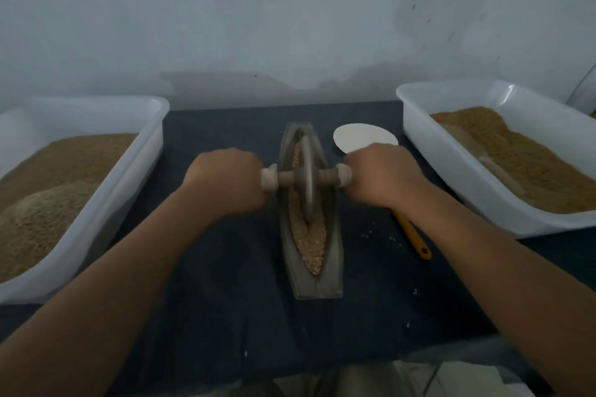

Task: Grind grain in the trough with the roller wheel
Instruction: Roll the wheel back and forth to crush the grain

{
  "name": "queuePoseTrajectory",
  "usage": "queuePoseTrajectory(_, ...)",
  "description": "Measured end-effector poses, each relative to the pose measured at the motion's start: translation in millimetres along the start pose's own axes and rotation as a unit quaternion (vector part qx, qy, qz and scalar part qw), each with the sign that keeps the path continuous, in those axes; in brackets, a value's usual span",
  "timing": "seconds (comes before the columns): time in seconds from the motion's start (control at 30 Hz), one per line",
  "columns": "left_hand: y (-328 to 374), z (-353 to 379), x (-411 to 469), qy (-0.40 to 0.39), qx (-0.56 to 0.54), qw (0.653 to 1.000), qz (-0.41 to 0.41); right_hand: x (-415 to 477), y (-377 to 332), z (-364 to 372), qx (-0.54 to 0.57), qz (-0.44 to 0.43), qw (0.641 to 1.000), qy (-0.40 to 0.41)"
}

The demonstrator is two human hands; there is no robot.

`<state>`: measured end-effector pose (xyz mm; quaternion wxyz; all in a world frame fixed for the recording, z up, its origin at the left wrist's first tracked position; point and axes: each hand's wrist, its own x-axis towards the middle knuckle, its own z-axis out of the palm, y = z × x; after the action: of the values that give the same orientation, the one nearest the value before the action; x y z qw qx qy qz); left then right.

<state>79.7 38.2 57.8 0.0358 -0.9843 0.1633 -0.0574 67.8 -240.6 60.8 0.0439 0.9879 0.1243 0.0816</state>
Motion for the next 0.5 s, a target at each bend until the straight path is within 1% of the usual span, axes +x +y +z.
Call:
queuePoseTrajectory(0.07,1,-9,33,-0.005,-0.001,0.999,-0.035,31,0,5,-0.022,0.039,0.997,0.057)
queuePoseTrajectory(0.13,1,-15,51,-0.010,-0.004,0.999,-0.047,50,-1,3,-0.028,0.061,0.996,0.051)
queuePoseTrajectory(0.2,3,-20,47,-0.030,-0.010,0.999,-0.032,51,2,-2,-0.004,0.065,0.998,0.022)
queuePoseTrajectory(0.23,4,-20,38,-0.043,-0.017,0.999,-0.017,43,3,-3,0.010,0.060,0.998,0.008)
queuePoseTrajectory(0.33,0,-12,-5,-0.078,-0.030,0.996,0.028,-7,3,1,0.020,0.006,0.999,-0.032)
queuePoseTrajectory(0.4,-4,-8,-28,-0.095,-0.040,0.994,0.042,-41,1,-4,0.022,-0.022,0.999,-0.013)
queuePoseTrajectory(0.47,-6,-4,-30,-0.105,-0.050,0.992,0.041,-44,3,-4,0.016,-0.031,0.999,-0.006)
queuePoseTrajectory(0.5,-5,-4,-23,-0.105,-0.047,0.993,0.037,-37,2,-5,0.015,-0.025,0.999,-0.019)
